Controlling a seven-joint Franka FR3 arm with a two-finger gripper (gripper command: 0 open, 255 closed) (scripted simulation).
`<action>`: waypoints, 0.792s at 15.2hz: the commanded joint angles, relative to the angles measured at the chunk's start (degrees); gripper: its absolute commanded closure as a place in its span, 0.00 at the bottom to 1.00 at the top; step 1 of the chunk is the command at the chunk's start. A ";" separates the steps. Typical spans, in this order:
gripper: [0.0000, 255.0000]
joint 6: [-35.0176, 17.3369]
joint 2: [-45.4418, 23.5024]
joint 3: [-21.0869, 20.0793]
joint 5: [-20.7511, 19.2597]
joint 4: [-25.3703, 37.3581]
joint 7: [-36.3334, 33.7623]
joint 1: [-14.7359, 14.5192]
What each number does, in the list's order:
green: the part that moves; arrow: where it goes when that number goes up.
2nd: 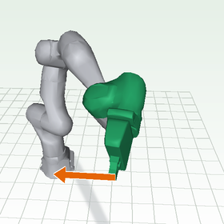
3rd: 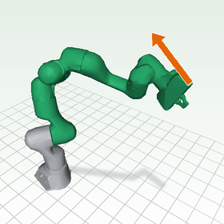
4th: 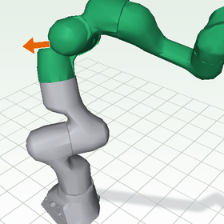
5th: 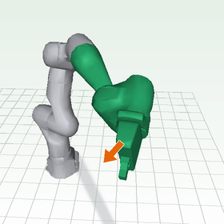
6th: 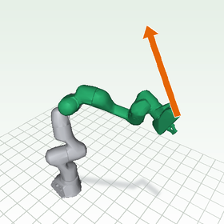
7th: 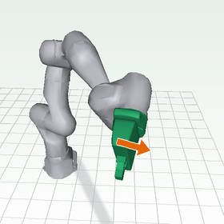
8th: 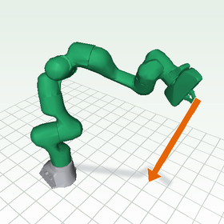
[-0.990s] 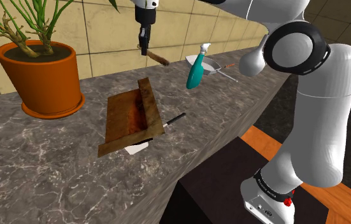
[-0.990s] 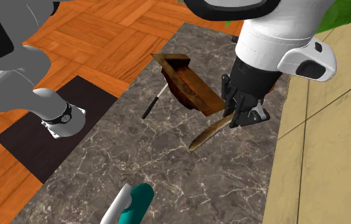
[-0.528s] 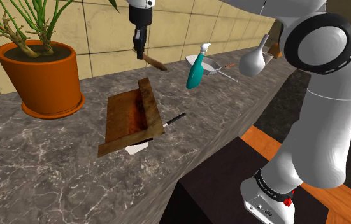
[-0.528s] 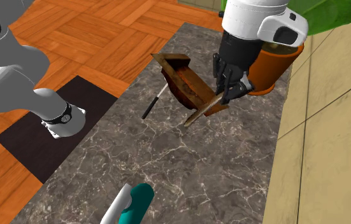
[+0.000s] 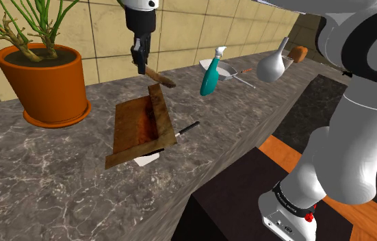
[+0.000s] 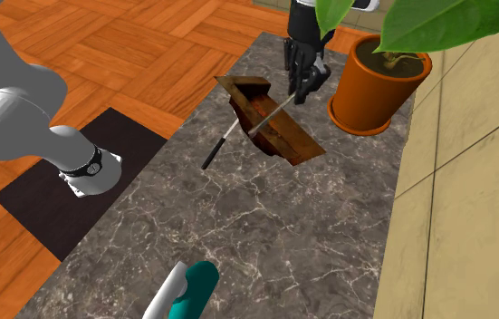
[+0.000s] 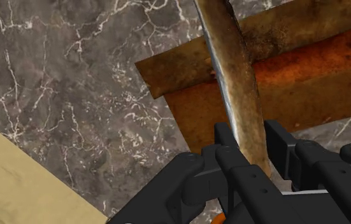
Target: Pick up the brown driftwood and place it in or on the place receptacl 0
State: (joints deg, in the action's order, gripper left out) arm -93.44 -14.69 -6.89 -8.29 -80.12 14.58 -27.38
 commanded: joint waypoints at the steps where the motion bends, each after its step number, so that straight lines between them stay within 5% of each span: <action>1: 1.00 0.07 0.89 -0.84 -0.07 -1.10 -2.35 -1.41; 4: 1.00 0.50 2.03 -2.53 -0.15 -2.36 -6.78 -4.16; 12: 1.00 -5.85 2.62 -2.46 -0.15 -9.33 -7.39 -3.89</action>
State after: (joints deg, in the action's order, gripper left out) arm -98.53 -12.21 -9.36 -8.45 -88.55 7.25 -31.31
